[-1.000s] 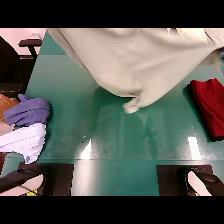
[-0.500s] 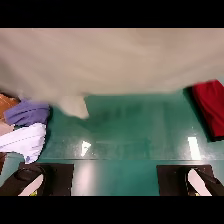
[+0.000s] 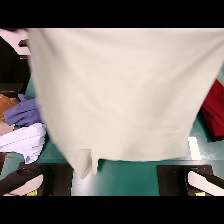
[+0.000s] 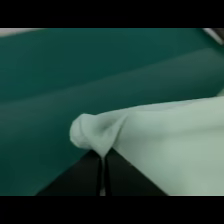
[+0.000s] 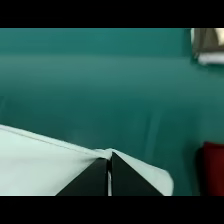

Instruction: Fold the shirts.

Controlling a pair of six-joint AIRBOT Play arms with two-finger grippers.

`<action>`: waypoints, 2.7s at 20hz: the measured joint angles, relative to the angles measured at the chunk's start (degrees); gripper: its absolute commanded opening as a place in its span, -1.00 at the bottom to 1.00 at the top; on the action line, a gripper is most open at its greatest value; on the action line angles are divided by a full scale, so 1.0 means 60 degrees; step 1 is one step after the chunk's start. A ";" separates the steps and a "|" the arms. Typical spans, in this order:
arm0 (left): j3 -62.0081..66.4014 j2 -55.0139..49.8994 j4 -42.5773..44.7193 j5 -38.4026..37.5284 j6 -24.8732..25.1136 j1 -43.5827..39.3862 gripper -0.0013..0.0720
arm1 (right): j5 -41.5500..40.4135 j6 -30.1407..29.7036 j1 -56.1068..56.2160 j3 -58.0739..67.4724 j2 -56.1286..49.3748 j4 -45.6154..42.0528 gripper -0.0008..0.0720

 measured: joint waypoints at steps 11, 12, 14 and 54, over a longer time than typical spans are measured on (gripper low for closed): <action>-0.0703 -0.4171 0.0459 0.0823 -0.0539 0.0557 0.51 | -0.0812 -0.0004 0.1002 0.0565 -0.4444 -0.0346 0.14; -0.0590 -0.4226 0.0444 0.0423 -0.0583 0.0739 0.51 | -0.0579 -0.0058 0.0878 0.0710 -0.4575 -0.0091 0.14; -0.0554 -0.4175 0.0346 -0.0525 -0.0583 0.1067 0.51 | -0.0168 -0.0277 0.0608 0.0597 -0.4488 0.0532 0.14; -1.0633 0.1927 -0.3912 0.0372 0.0357 0.0965 -0.90 | 0.0138 -0.0896 -0.5045 -1.2163 0.2918 -0.0692 0.53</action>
